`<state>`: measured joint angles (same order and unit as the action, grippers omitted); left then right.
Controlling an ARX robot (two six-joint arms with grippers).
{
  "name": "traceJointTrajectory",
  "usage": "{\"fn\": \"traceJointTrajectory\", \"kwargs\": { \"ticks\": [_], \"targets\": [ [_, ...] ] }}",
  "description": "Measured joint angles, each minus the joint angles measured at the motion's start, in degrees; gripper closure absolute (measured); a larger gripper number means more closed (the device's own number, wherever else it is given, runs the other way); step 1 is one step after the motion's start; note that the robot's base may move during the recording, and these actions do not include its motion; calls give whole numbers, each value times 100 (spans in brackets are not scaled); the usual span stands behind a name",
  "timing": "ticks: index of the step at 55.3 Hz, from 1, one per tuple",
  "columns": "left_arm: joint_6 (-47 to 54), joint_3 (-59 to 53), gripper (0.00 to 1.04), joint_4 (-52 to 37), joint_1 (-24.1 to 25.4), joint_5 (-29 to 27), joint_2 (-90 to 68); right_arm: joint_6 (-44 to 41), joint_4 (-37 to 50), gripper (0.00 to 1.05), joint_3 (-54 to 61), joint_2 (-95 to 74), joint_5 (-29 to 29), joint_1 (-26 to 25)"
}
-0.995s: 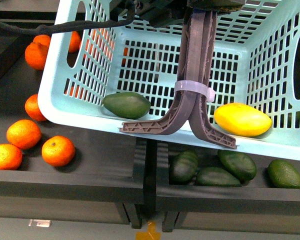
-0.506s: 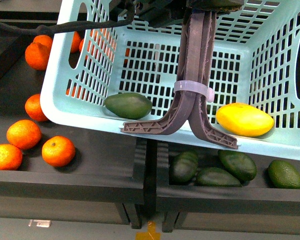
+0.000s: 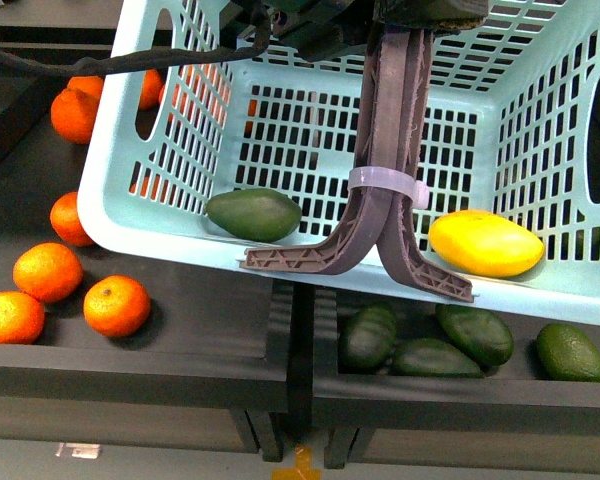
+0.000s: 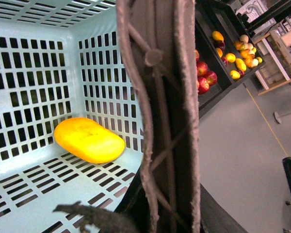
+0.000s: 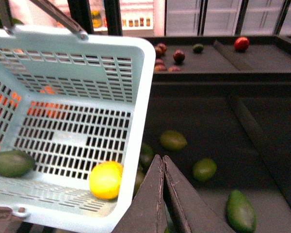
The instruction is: Pick mango and avocado into basket
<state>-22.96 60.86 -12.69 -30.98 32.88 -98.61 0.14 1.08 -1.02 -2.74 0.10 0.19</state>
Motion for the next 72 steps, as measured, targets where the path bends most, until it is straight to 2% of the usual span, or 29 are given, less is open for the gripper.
{"fn": "traceJointTrajectory", "kwargs": {
  "ticks": [9, 24, 30, 39, 48, 63, 72],
  "targets": [
    [2, 0, 98, 0, -2, -7, 0, -2, -94, 101, 0, 227, 2, 0],
    [0, 0, 98, 0, 0, -9, 0, 0, -98, 57, 0, 236, 2, 0],
    [0, 0, 98, 0, 0, -4, 0, 0, -98, 33, 0, 236, 2, 0],
    [24, 0, 98, 0, -57, 13, -2, 2, -109, 8, 0, 243, 15, 0],
    [2, 0, 98, 0, -74, 131, -2, 0, -109, 9, 0, 243, 7, 2],
    [37, -2, 98, 0, -4, -101, -2, 2, -118, 9, 0, 254, 11, 2],
    [26, -7, 98, 2, 9, -33, -2, 0, -116, 9, 0, 258, 4, 0]
  ]
}}
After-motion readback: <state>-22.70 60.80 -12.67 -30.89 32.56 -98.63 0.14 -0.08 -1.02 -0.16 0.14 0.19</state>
